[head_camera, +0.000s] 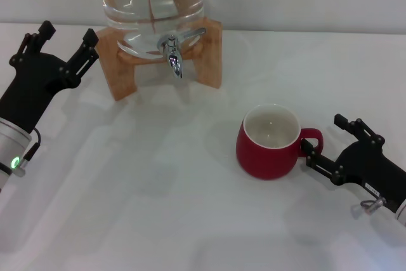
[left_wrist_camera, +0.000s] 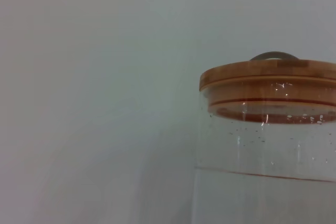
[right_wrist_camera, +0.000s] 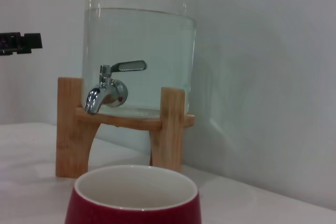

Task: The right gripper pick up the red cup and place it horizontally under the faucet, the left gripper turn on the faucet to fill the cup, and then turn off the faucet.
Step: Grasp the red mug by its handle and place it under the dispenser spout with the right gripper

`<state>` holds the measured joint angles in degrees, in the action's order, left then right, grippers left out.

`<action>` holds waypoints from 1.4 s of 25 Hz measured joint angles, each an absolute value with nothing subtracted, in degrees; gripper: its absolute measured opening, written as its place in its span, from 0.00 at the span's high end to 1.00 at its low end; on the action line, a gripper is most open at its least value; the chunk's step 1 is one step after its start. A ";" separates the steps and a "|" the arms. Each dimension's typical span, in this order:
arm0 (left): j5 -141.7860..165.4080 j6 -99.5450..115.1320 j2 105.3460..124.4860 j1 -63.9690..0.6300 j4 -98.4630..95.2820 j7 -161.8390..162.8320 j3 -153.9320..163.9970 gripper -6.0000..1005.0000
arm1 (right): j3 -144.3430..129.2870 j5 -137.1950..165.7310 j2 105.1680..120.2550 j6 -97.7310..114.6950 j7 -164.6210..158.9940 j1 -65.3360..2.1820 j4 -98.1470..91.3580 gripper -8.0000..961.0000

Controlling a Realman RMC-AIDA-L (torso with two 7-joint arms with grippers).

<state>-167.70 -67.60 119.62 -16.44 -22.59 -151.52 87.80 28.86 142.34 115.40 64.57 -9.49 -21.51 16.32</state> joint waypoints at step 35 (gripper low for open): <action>-167.70 -67.18 119.62 -16.45 -22.59 -151.52 87.90 0.12 | 31.12 140.11 115.49 62.73 -9.53 -21.62 17.05 0.13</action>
